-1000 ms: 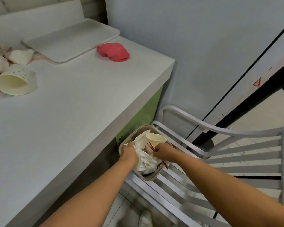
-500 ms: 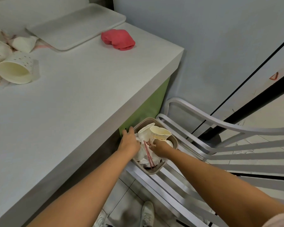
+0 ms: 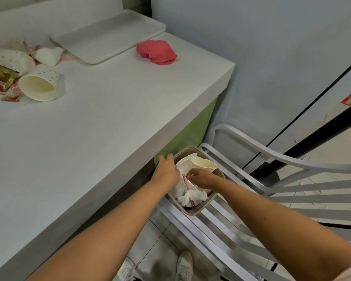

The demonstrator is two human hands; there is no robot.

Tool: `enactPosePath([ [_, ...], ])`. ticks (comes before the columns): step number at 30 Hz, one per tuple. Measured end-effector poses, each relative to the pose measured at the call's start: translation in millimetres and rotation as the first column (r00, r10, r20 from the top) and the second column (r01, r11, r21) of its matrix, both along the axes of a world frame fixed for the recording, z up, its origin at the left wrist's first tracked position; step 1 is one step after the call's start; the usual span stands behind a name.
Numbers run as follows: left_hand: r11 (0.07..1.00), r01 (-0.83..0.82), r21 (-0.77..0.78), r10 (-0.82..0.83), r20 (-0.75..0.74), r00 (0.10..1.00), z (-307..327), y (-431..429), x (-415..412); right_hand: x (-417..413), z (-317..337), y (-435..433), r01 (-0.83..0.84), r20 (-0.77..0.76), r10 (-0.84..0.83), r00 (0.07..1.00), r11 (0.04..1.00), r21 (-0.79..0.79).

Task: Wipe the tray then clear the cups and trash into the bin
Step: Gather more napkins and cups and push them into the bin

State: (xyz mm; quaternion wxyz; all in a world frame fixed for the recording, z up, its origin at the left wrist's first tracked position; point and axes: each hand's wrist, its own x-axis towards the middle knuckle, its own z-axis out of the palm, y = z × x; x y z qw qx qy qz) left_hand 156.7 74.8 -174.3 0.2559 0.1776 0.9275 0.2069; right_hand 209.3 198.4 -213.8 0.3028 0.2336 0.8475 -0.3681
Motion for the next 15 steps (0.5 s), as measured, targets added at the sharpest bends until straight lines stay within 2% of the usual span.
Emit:
enactPosePath([
  [5, 0.996, 0.07, -0.05, -0.071, -0.01, 0.997, 20, -1, -4, -14, 37, 3, -0.081, 0.056, 0.082, 0.995, 0.997, -0.019],
  [9, 0.988, 0.127, -0.092, -0.131, -0.037, 0.991, 47, -2, -11, -28, 83, -8, -0.283, 0.154, 0.279, 0.948, 0.959, 0.01],
  [12, 0.988, 0.137, 0.071, -0.123, -0.172, 0.977, 77, -13, -17, -46, 112, -21, -0.41, 0.204, 0.392, 0.897, 0.91, 0.057],
  [15, 0.963, 0.095, 0.253, -0.023, -0.276, 0.961, 106, -30, -22, -66, 138, -33, -0.511, 0.26, 0.47, 0.844, 0.851, 0.123],
])
